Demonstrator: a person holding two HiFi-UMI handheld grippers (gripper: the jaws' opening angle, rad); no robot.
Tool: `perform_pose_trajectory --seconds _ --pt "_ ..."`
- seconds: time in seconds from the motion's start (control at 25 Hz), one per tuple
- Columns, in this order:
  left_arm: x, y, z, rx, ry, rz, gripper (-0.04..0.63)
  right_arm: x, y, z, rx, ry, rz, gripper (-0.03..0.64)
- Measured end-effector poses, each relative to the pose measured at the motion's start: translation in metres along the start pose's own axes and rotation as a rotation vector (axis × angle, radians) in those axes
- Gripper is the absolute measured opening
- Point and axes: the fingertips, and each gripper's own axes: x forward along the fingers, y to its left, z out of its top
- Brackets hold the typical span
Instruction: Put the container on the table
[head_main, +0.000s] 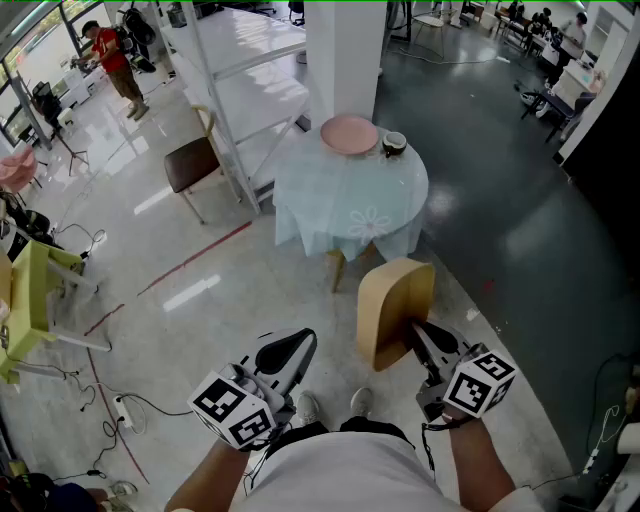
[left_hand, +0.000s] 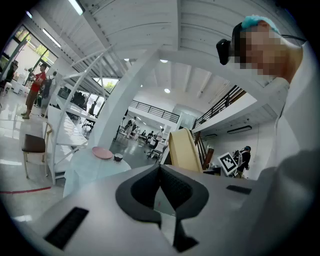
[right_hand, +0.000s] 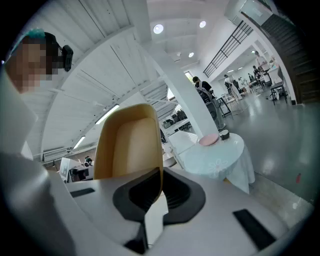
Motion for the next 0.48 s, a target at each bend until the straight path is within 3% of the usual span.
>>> perform_pose_trajectory --seconds 0.48 --pt "0.028 -0.018 -0.008 0.026 0.017 0.016 0.020 -0.013 -0.029 0.006 0.003 0.003 0.007 0.028"
